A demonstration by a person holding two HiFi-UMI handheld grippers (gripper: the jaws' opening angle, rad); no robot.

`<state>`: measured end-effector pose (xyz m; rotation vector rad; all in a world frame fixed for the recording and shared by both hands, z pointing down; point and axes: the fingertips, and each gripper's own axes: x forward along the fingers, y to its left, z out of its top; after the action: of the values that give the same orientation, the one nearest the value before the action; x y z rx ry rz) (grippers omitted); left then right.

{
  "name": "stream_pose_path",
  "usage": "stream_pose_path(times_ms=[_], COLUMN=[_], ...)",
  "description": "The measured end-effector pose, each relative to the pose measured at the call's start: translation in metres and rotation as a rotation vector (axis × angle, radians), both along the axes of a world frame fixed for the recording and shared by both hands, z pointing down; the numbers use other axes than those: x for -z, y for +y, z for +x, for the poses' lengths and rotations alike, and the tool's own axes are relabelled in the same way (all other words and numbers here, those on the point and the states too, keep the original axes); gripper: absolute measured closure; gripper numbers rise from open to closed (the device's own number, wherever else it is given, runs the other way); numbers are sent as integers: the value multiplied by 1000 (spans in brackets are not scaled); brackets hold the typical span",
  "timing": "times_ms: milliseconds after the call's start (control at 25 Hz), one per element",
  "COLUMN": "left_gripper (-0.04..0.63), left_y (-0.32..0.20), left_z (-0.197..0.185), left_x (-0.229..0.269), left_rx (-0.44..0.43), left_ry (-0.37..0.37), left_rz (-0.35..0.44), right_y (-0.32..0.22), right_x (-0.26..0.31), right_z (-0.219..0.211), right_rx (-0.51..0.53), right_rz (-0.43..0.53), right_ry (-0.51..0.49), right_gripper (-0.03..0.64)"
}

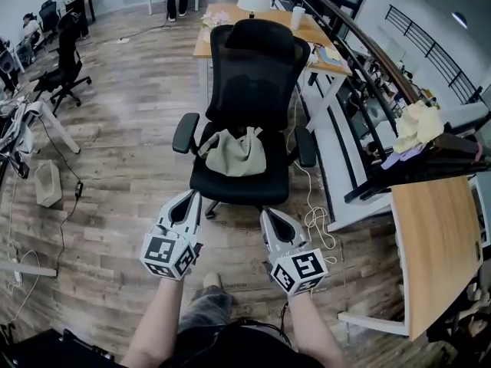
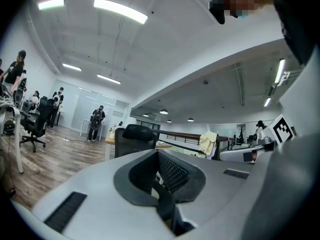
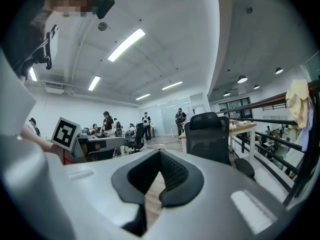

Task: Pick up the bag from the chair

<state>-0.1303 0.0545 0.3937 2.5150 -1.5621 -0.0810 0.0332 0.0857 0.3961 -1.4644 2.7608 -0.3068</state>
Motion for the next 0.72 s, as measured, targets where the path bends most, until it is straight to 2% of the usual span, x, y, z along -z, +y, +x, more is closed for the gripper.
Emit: stream_pose_path(times_ms=[360, 720], left_gripper=[598, 598], left_y=[-46, -75], left_z=[-16, -12], left_x=[-15, -25], left_rx=[-64, -87], left_ry=[10, 12], left_rz=[-14, -28], right_y=[-40, -72], right_x=[-10, -19], right_z=[-14, -15], right_rx=[-71, -79], right_rz=[-10, -25], right_ry=[1, -7], right_gripper=[609, 609])
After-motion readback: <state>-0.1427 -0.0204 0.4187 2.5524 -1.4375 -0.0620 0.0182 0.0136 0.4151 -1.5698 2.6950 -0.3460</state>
